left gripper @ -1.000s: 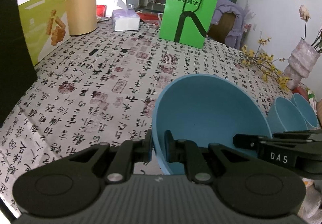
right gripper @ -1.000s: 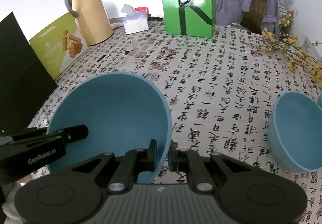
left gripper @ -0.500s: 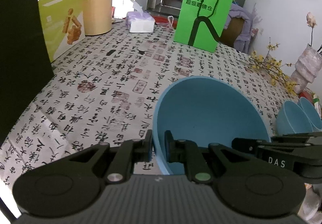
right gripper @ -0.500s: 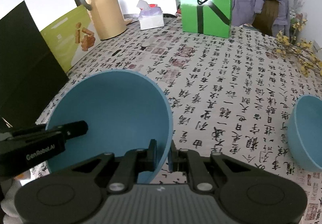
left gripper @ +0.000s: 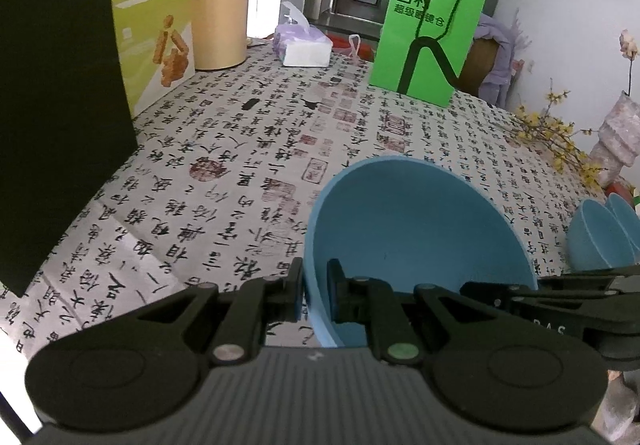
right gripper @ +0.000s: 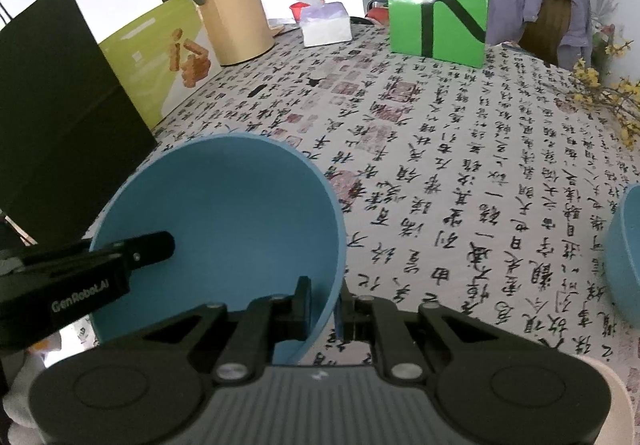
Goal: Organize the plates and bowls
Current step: 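Carry the tilted blue bowl back with both grippers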
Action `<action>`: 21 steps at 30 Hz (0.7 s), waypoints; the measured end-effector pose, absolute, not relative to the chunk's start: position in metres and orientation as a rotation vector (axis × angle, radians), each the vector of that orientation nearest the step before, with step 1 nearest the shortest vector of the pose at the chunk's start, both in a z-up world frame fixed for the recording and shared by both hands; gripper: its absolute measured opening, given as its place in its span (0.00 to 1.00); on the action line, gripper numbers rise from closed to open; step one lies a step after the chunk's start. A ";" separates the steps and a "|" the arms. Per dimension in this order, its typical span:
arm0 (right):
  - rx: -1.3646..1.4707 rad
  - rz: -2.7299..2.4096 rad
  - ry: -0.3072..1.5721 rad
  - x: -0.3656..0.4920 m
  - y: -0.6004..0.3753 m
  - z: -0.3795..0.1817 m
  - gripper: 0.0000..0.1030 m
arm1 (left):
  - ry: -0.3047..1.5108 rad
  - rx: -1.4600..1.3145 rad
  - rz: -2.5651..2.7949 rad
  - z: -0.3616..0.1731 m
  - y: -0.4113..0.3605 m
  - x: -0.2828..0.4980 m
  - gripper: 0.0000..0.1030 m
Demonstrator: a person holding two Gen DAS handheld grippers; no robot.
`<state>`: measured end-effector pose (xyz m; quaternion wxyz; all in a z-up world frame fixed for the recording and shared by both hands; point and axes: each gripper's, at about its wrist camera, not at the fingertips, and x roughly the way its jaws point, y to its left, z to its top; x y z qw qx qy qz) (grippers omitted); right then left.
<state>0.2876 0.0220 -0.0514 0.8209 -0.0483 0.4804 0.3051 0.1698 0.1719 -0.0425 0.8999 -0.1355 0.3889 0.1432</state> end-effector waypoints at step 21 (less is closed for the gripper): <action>-0.124 0.701 1.065 0.255 0.064 -0.064 0.13 | 0.817 -0.296 0.334 -0.057 0.213 0.137 0.12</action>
